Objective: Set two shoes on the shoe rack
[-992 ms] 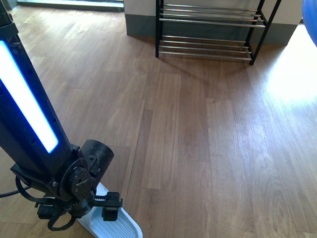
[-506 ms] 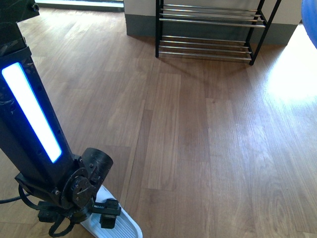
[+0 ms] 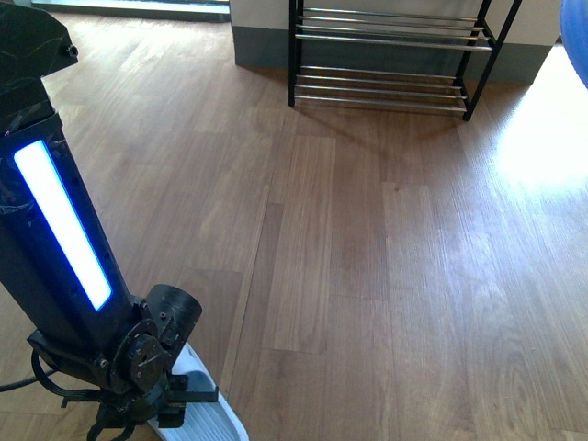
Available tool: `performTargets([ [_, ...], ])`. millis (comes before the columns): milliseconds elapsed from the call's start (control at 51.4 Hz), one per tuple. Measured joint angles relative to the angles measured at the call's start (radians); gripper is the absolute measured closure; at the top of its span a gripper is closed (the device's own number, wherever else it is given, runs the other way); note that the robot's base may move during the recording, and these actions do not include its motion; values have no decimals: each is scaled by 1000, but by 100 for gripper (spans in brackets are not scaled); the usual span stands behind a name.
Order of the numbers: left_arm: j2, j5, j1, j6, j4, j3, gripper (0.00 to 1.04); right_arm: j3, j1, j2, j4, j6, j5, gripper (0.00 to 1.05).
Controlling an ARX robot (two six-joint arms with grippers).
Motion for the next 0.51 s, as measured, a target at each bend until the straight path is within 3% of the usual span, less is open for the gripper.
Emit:
performTargets([
  [117, 0, -27, 5, -10, -8, 1, 98, 0, 0, 0, 0, 0, 0, 103],
  [175, 0, -37, 5, -15, -6, 0, 103, 0, 0, 0, 0, 0, 0, 103],
  [506, -91, -60, 16, 2, 78, -65, 103, 0, 0, 0, 0, 0, 0, 103],
])
